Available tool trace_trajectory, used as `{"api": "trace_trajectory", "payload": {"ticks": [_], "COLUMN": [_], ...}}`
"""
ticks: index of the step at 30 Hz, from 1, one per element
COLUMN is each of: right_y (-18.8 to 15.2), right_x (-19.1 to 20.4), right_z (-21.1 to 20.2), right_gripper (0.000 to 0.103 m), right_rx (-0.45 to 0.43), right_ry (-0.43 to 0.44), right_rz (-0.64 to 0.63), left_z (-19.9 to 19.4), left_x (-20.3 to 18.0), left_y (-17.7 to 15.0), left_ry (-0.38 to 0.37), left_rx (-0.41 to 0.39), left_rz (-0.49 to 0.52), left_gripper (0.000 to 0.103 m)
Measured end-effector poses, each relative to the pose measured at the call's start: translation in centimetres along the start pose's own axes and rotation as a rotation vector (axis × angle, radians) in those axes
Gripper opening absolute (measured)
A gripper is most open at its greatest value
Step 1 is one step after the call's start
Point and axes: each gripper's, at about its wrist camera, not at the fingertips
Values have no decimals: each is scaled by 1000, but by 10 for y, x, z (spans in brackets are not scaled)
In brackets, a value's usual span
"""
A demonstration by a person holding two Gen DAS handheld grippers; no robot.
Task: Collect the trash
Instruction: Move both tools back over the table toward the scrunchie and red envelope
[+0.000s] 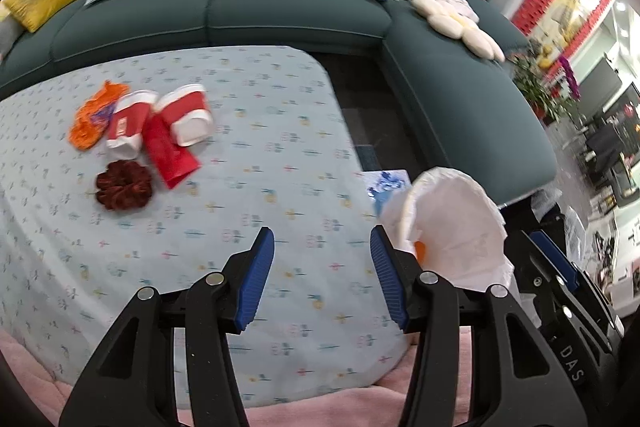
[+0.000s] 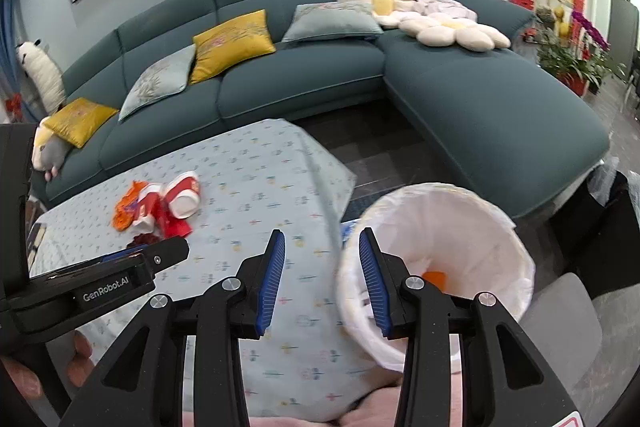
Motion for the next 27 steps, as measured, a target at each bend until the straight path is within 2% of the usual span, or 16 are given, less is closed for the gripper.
{"api": "trace_trajectory", "payload": {"ticks": [18,22,27], "right_y": [-13,-18,-23], "right_x": [119,146,174], "right_z": [42,62,96], "right_gripper": [38,38,38], "right_rx": [89,119,168], "right_ry": [116,146,175], "right_rz": [-159,-178,-179], "left_z": [-3,3,18], "left_x": [152,184,217], "left_y": [-4,-5,-2], "left_ry": [157,193,222], "left_rx": [0,14,40], "left_rz": [-209,-254,-285], "left_gripper": [48,58,62]}}
Point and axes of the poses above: each gripper's, at about its wrist camera, not at the fingertips, and z roughly the way its jaws point, x to its left, y to its top, and after that the axes turned 7 degrees about -x, right-handed
